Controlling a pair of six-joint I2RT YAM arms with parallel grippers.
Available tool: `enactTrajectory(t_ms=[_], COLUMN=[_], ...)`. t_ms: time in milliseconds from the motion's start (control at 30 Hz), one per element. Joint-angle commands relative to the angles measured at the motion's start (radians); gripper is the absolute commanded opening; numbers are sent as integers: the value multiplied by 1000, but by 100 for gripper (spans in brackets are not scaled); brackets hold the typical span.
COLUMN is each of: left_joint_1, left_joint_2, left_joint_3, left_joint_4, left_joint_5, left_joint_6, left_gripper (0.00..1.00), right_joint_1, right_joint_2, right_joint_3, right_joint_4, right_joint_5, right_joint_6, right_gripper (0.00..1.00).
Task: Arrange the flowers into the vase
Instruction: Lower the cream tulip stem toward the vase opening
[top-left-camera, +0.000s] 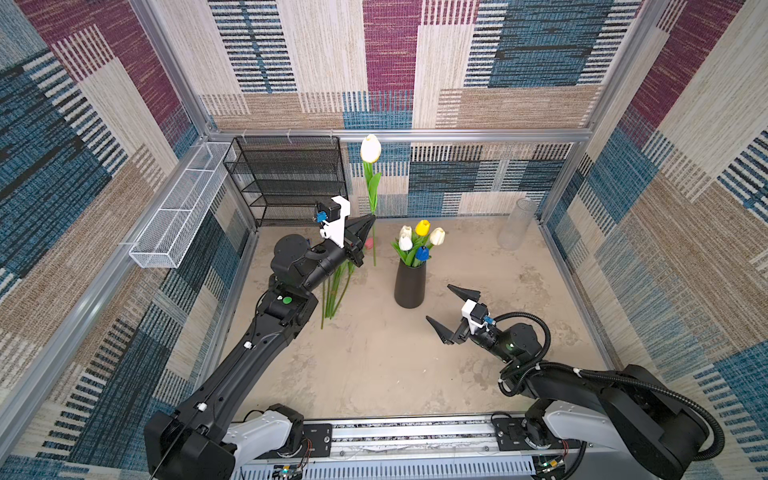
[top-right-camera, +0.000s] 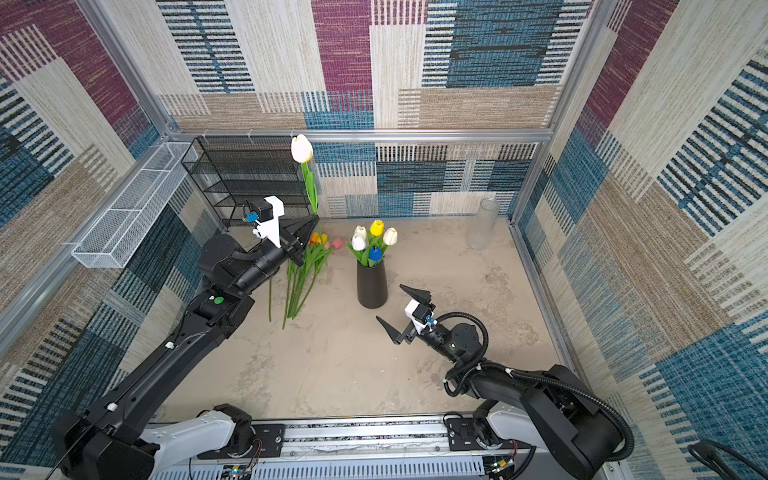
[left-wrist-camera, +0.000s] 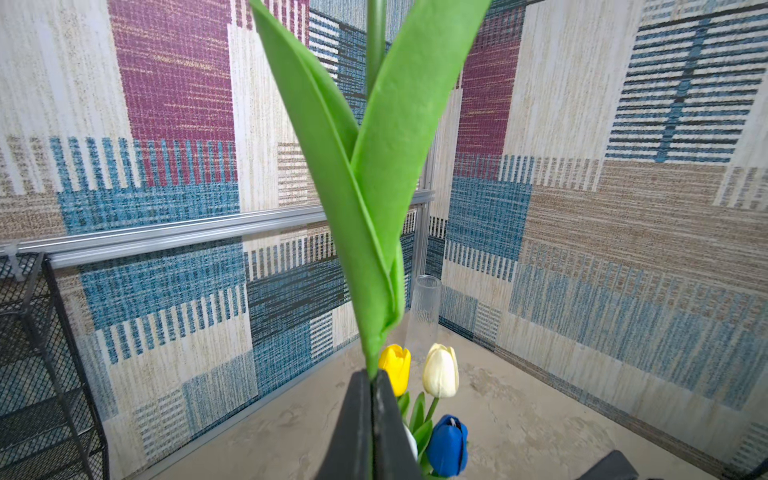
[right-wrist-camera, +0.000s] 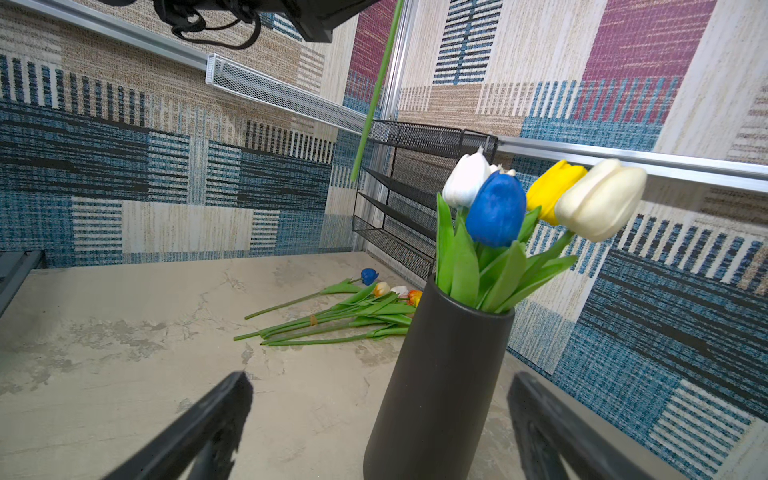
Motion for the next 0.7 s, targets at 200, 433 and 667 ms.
enactTrajectory(t_ms=[200,433,667], left_joint_1=[-17,-28,-34], left_joint_2=[39,135,251], left_joint_3=[-41,-56,-39], left_joint_4=[288,473,627], left_joint_5=[85,115,138], left_joint_6=[-36,-80,-147], left_gripper=[0,0,0], right_joint_1=[1,1,1], right_joint_2=[7,-4,1], right_joint_3=[3,-9,-5], right_joint_4=[23,33,36], right_joint_5=[-10,-15,-26], right_joint_6=[9,17,23], right_gripper=[100,100,100])
